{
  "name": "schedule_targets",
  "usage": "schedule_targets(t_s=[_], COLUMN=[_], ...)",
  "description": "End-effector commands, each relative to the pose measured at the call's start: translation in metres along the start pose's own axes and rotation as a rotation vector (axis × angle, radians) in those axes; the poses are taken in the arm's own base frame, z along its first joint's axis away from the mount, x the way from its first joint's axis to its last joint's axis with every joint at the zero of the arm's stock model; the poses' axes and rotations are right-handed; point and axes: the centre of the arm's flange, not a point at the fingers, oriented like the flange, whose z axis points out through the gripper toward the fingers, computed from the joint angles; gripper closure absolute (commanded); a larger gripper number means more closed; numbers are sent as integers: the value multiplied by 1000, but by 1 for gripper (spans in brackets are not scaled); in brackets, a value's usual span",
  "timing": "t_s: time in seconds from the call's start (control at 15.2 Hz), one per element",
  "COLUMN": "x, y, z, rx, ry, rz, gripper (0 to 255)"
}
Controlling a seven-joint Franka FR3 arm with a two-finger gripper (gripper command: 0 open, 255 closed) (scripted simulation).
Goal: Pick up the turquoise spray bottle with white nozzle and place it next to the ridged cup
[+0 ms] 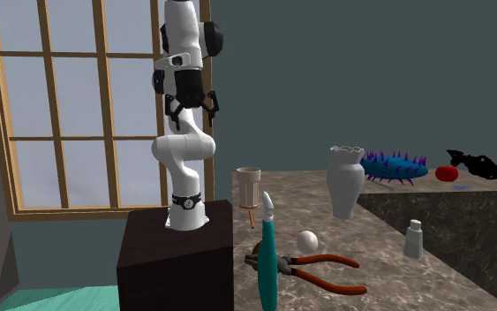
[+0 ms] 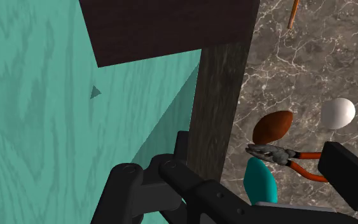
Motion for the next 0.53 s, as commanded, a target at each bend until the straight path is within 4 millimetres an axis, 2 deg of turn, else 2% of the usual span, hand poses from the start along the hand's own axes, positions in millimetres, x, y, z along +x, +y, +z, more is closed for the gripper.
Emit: schedule_targets(t_s=[0.0,0.46], x=[0,25], y=[0,-43], z=[0,71], rx=[0,-22], ry=[0,139], rz=[0,7], gripper=[0,0])
